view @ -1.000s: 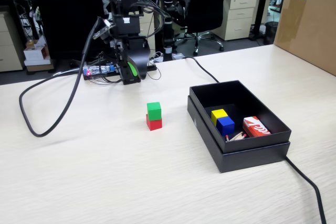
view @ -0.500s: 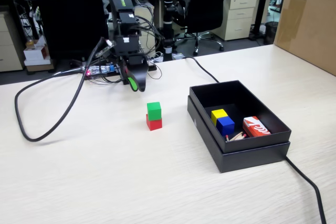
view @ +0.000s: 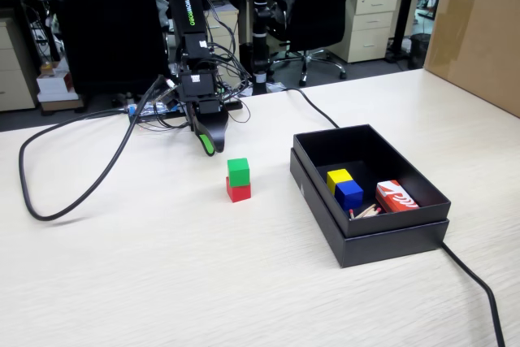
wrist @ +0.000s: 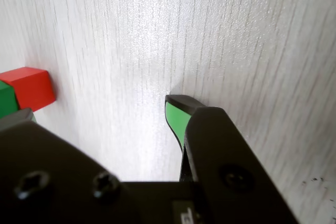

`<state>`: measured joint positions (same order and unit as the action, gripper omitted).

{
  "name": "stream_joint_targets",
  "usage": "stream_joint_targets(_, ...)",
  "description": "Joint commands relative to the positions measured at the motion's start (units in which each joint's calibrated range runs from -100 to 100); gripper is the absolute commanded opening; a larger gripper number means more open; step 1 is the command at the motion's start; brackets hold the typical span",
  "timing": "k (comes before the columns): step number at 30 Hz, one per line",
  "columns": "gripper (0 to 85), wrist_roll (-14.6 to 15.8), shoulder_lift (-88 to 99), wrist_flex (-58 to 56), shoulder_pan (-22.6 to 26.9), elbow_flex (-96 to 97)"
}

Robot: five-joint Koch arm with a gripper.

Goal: Put the green cube on top of the red cube

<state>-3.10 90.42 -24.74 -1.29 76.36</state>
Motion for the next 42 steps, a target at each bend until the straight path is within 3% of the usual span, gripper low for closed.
stream_joint_targets(1, 48.7, 0.0, 1.3, 4.5, 0.0, 2.1)
stream_joint_targets(9, 47.7, -0.1, 4.0, 13.6, -0.6, 13.8)
stream_joint_targets(42, 48.7, 0.0, 8.7, 13.9, -0.8, 16.1)
